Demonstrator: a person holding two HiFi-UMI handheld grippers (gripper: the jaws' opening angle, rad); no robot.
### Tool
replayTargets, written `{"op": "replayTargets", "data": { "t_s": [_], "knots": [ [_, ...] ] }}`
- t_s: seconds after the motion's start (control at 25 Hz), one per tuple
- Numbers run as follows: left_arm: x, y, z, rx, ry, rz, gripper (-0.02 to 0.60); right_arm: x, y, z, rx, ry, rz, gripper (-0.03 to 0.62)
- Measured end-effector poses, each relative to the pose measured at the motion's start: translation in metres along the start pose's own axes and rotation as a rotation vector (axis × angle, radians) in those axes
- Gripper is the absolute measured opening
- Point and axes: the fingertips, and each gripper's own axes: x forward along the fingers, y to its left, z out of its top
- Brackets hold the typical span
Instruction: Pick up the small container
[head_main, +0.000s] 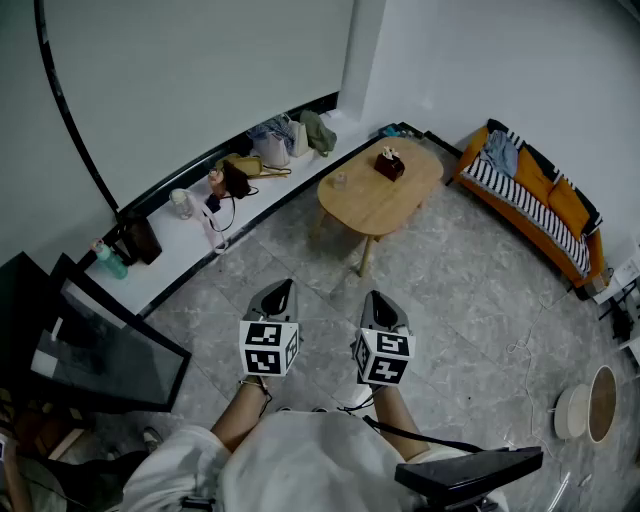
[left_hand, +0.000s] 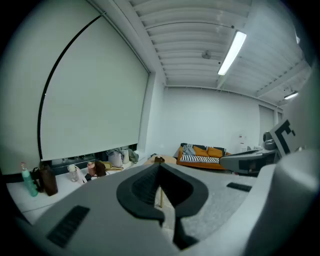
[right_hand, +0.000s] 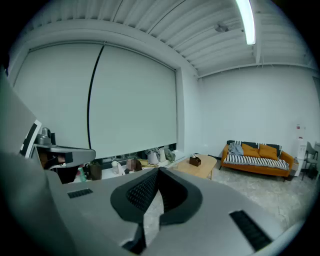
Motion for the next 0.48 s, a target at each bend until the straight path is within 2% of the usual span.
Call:
{"op": "replayTargets", "data": {
  "t_s": [0.32,0.48],
  "knots": [
    [0.002,0.018,0.0,0.013,0.007,0.0,0.008,0.011,0.017,0.004,0.002,-0.01,0.009,0.023],
    [0.004,0.025,0.0,0.027,0.002,-0.019,0.008,0.016,0.024,0.004,0.047,-0.035,0.015,0.023]
  ]
}}
